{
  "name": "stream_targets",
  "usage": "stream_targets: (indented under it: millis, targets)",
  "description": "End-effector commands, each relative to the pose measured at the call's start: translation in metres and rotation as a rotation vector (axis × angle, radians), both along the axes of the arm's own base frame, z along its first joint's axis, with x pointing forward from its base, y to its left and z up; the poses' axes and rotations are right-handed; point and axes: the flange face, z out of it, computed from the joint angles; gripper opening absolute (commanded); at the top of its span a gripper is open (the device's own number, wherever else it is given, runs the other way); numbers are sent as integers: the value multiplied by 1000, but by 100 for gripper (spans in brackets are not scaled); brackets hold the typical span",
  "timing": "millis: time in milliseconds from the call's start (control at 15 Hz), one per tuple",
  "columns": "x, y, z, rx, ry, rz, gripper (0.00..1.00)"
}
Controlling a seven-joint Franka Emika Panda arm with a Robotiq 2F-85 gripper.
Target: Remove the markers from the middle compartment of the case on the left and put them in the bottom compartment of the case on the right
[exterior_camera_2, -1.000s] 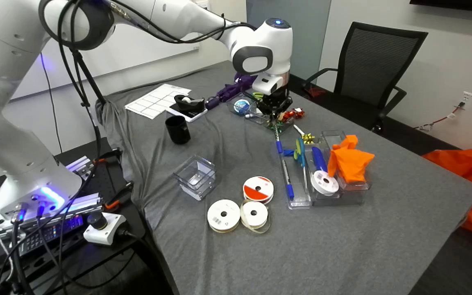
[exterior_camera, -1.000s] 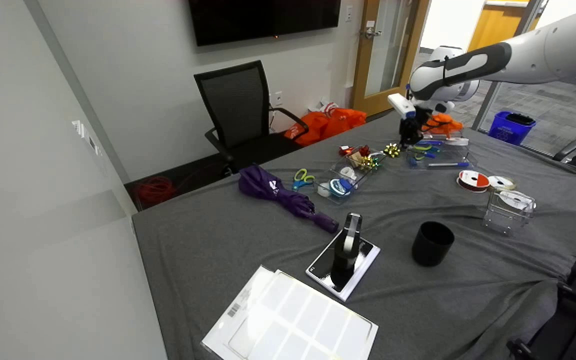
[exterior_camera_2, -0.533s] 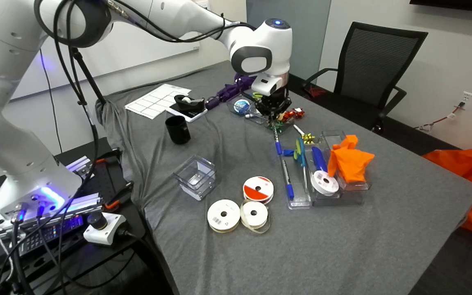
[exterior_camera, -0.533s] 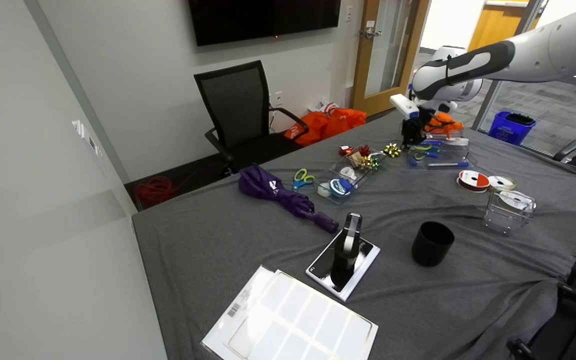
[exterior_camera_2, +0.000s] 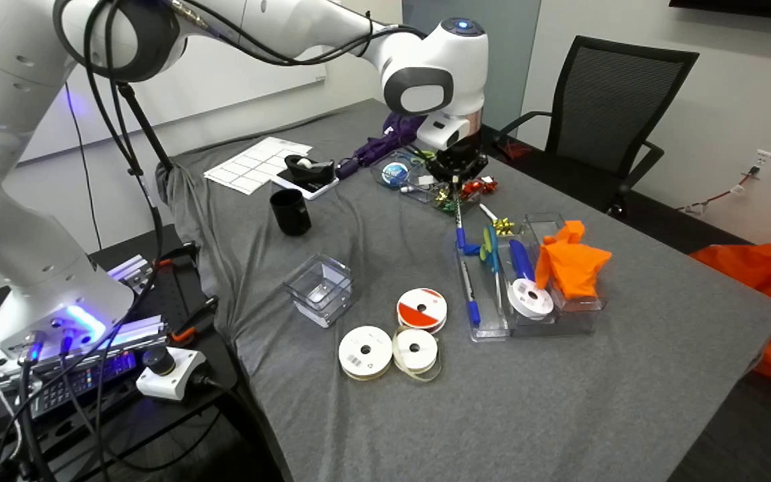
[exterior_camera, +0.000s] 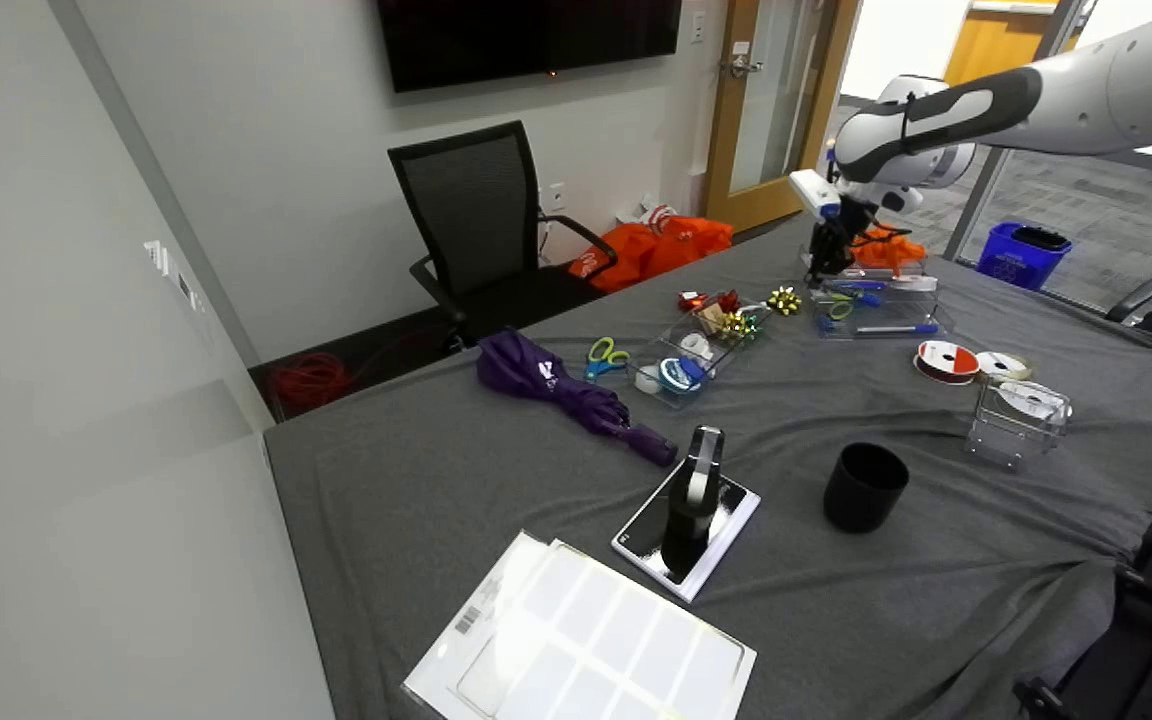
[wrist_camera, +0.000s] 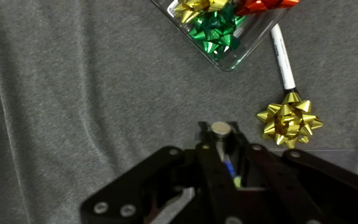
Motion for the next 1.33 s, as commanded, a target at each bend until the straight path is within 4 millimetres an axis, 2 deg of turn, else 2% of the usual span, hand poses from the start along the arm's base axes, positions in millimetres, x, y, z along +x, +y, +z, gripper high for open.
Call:
stream_targets:
  millis: [0, 333, 667, 867, 933, 1067, 1267]
  targets:
    - [0, -29, -2, 39, -6, -47, 4]
    - [-7, -69, -22, 8, 6, -65, 4]
    - [-10, -87, -42, -27, 28, -51, 4]
    - [-15, -93, -51, -94, 108, 11, 4]
    - [-17, -95, -51, -122, 149, 39, 42]
    - [-20, -96, -53, -156, 202, 71, 49]
    - [-20, -95, -50, -169, 219, 97, 71]
